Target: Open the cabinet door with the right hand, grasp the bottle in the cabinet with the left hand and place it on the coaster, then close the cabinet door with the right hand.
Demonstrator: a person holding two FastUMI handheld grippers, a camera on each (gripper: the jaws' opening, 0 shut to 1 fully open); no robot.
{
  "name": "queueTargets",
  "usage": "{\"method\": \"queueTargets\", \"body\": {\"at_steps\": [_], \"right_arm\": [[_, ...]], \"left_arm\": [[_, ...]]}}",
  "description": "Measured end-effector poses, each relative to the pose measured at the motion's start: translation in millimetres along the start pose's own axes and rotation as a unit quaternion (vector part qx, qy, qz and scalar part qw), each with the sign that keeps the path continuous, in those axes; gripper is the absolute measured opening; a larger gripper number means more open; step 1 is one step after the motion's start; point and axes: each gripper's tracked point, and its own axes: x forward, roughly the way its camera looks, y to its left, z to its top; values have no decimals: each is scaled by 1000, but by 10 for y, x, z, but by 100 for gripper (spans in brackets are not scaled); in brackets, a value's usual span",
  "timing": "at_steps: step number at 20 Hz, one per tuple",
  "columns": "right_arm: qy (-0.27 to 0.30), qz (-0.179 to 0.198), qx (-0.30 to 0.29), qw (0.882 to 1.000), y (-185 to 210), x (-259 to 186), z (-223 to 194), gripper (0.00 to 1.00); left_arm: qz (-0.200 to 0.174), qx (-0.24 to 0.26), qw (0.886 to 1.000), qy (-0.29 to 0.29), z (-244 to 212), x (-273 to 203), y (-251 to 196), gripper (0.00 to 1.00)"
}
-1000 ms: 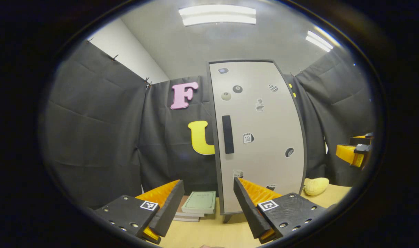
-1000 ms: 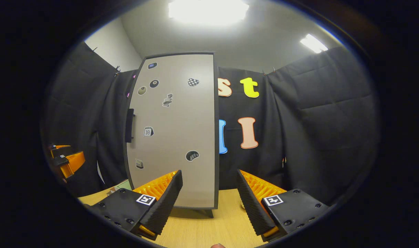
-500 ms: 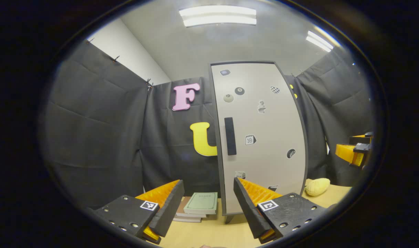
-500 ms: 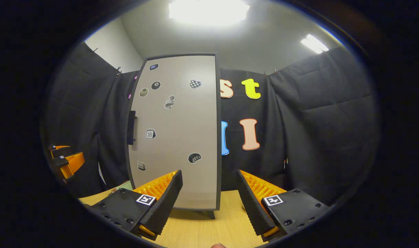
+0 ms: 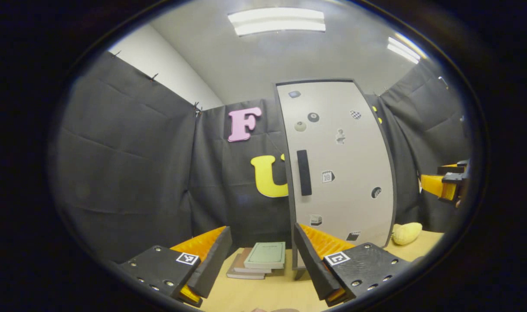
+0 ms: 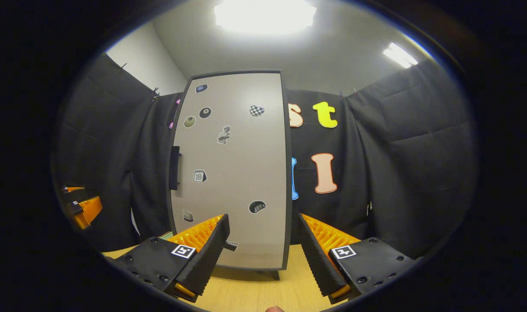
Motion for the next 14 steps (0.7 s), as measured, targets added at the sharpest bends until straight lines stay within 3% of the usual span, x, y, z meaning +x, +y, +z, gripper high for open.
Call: {"method": "queueTargets", "body": {"at_steps": [14], "right_arm": [[-16, 77, 9, 997, 829, 543, 379, 98]], "left_arm": [[96, 29, 995, 9, -114, -250, 984, 87]]}}
